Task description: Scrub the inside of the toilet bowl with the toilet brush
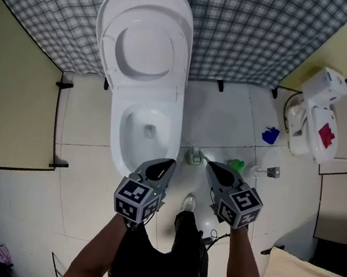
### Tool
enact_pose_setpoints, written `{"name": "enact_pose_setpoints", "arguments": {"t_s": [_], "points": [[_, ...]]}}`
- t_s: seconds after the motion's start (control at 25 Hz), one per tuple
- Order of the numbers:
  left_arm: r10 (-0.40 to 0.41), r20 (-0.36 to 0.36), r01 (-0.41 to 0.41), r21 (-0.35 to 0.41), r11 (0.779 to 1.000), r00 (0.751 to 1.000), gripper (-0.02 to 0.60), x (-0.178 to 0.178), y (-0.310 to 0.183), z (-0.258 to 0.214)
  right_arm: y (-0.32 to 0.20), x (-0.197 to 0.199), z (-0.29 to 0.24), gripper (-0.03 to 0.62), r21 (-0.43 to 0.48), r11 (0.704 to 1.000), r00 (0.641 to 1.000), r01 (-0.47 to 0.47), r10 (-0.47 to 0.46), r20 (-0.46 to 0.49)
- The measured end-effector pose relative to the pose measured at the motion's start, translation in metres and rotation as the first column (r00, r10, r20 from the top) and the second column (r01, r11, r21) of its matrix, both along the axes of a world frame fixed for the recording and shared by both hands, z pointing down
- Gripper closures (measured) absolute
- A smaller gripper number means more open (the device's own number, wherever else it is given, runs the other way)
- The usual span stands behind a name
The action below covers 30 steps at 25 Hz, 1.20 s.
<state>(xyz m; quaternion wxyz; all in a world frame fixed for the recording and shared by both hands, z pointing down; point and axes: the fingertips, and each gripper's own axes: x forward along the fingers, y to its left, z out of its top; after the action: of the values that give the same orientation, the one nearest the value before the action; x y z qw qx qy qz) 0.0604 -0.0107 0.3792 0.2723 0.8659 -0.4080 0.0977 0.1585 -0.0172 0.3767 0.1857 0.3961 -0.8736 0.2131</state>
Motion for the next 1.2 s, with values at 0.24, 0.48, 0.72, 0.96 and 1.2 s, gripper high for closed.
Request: {"name": "enact_pose_setpoints", "arguments": {"t_s": [0.24, 0.48, 0.72, 0.96, 1.2], "points": [[0.016, 0.026, -0.015, -0.033, 0.999, 1.000, 0.572, 0.015, -0.003, 0.062, -0.005, 0.031, 0.070, 0.565, -0.028, 0.996, 0.995, -0.079, 0.078, -0.056], [0.045, 0.030, -0.043, -0.053, 0.998, 0.999, 0.572, 0.030, -0.013, 0.121, -0.019, 0.061, 0.152, 0.559, -0.072, 0.990, 0.984, -0.123, 0.113, -0.136], [0.052, 0.028, -0.049, -0.098, 0.994, 0.998, 0.572, 0.046, -0.023, 0.175, -0.027, 0.084, 0.229, 0.467, -0.167, 0.975, 0.971, -0.150, 0.113, -0.209], [0.042, 0.025, -0.039, -0.125, 0.991, 0.999, 0.572, 0.051, -0.026, 0.204, -0.034, 0.101, 0.303, 0.293, -0.298, 0.935, 0.954, -0.192, 0.106, -0.281], [0.038, 0.012, -0.035, -0.172, 0.984, 0.999, 0.572, 0.053, -0.013, 0.218, -0.032, 0.118, 0.375, 0.292, -0.462, 0.842, 0.920, -0.277, 0.095, -0.380]]}}
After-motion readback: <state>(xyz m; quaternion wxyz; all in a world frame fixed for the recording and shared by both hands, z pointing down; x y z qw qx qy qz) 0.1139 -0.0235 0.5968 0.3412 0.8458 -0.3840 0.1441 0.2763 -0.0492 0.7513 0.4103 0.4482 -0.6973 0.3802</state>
